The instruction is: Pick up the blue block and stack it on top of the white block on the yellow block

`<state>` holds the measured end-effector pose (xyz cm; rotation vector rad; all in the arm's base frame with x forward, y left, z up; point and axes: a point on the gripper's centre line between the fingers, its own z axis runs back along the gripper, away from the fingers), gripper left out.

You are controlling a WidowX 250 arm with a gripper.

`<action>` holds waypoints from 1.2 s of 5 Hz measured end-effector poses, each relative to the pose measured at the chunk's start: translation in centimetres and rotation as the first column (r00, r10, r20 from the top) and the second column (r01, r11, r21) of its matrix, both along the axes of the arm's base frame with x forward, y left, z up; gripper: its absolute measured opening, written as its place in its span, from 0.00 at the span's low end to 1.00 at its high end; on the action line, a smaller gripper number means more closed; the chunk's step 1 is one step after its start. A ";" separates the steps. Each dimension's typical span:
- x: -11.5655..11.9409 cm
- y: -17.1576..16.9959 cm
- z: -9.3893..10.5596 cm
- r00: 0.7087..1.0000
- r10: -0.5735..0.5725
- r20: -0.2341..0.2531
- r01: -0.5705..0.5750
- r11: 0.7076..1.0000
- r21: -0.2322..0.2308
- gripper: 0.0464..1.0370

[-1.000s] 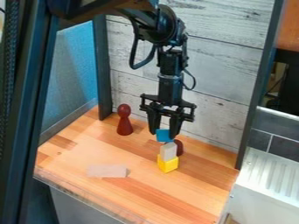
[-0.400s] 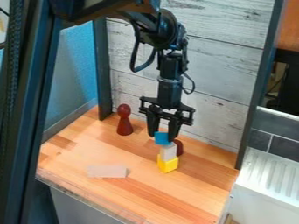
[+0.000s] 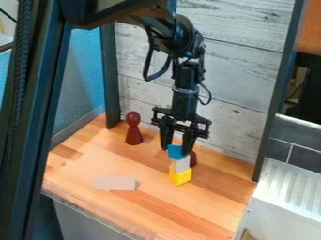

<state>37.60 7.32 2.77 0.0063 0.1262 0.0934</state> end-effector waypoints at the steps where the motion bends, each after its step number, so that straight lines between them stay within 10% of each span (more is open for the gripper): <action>1: 0.1 0.1 0.0 1.000 0.002 0.008 -0.003 1.000 0.009 0.49; 4: 0.3 -0.2 0.0 1.000 -0.003 0.013 0.003 1.000 0.009 0.97; 6: 0.6 -0.8 1.1 0.998 -0.024 0.053 0.025 0.999 -0.027 0.96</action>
